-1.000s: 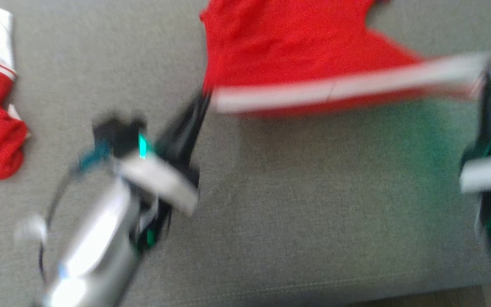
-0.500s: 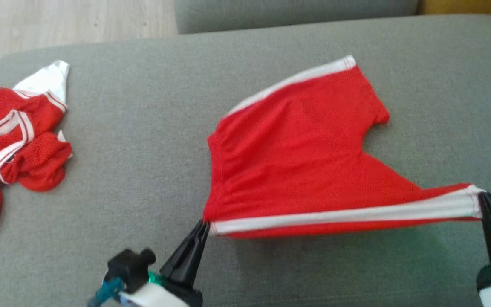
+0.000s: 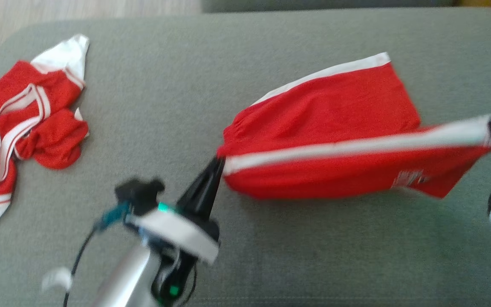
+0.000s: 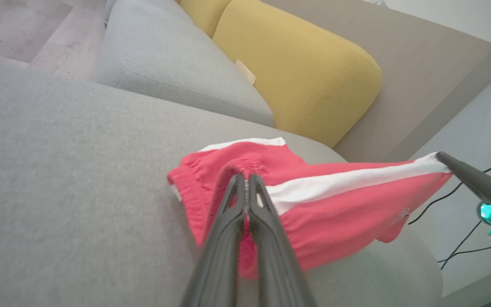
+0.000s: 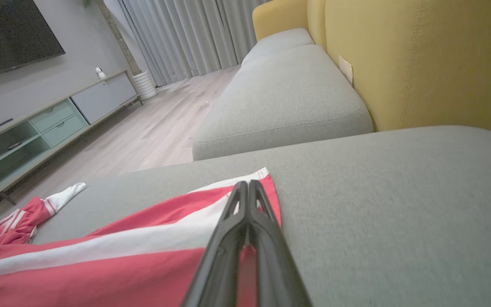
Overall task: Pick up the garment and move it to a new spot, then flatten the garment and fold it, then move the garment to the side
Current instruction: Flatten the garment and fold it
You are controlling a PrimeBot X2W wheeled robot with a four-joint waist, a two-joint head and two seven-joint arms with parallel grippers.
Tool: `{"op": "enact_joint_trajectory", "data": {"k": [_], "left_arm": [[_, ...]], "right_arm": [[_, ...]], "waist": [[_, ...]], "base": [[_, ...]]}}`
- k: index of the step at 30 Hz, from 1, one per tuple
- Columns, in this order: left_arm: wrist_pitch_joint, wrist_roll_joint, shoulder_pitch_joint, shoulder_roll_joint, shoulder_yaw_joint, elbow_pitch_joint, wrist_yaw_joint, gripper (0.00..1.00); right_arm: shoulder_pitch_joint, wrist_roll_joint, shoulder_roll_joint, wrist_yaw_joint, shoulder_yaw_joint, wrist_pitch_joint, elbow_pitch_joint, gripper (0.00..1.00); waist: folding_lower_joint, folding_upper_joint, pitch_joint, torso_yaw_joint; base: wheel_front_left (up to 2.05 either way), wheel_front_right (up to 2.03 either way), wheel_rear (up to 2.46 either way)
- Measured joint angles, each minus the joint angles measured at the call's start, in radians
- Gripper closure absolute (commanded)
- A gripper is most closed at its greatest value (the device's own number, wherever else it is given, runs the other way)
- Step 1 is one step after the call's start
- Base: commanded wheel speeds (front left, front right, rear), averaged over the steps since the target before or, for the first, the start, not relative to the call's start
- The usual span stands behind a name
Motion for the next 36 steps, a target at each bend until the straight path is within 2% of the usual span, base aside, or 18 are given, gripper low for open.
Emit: {"op": "enact_joint_trajectory", "data": {"k": [7,16,28,29,30,31,32,36], "left_arm": [[0.037,-0.070,-0.220,-0.040,-0.030,0.121,0.000,1.00],[0.033,-0.138,-0.439,-0.059,-0.103,0.309,0.000,1.00],[-0.035,-0.215,-0.619,-0.072,-0.218,0.494,0.000,1.00],[-0.042,-0.218,-0.624,-0.071,-0.224,0.505,0.000,1.00],[-0.046,-0.226,-0.629,-0.072,-0.227,0.516,0.003,0.95],[-0.053,-0.231,-0.634,-0.072,-0.229,0.525,0.008,0.55],[-0.055,-0.232,-0.637,-0.072,-0.231,0.534,0.008,0.00],[-0.063,-0.212,-0.639,-0.072,-0.239,0.569,0.044,0.00]], "right_arm": [[-0.269,-0.029,-0.058,0.000,0.023,0.090,0.140,1.00],[-0.504,-0.051,-0.113,0.000,0.137,0.172,0.346,1.00],[-0.703,-0.021,-0.127,0.000,0.220,0.128,0.557,1.00],[-0.709,-0.012,-0.125,0.000,0.222,0.117,0.569,0.78],[-0.715,0.000,-0.122,0.000,0.225,0.109,0.581,0.38],[-0.717,0.013,-0.117,0.000,0.229,0.099,0.589,0.00],[-0.718,0.026,-0.111,0.000,0.233,0.086,0.595,0.00],[-0.718,0.047,-0.109,0.000,0.280,0.013,0.599,0.00]], "waist": [[0.0000,0.0000,0.082,0.047],[0.0000,0.0000,0.159,0.104],[0.0000,0.0000,0.232,0.112],[0.0000,0.0000,0.233,0.111],[0.0001,0.0000,0.232,0.109],[0.0000,0.0000,0.231,0.108],[0.0000,0.0000,0.228,0.107],[0.0000,0.0000,0.208,0.102]], "base": [[0.00,0.00,0.00],[0.00,0.00,0.00],[0.00,0.00,0.00],[0.00,0.00,0.00],[0.00,0.00,0.00],[0.00,0.00,0.00],[0.00,0.00,0.00],[0.00,0.00,0.00]]}}
